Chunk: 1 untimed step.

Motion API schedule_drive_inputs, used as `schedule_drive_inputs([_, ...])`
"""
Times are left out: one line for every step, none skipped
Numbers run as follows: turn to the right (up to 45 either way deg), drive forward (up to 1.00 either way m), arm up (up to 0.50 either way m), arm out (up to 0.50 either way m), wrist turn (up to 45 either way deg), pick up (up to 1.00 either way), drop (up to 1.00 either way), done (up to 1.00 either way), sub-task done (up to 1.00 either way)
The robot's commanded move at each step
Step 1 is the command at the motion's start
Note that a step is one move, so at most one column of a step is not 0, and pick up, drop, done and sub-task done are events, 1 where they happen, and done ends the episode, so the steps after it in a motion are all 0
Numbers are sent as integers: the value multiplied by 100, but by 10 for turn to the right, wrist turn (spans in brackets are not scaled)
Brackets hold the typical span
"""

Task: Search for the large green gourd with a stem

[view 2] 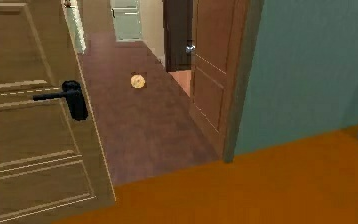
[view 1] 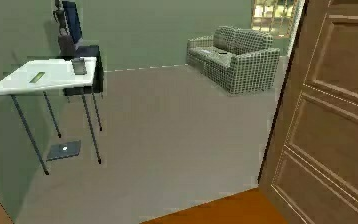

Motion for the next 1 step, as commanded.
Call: schedule_drive_inputs([0,100,0,0,0,0,0,0,0])
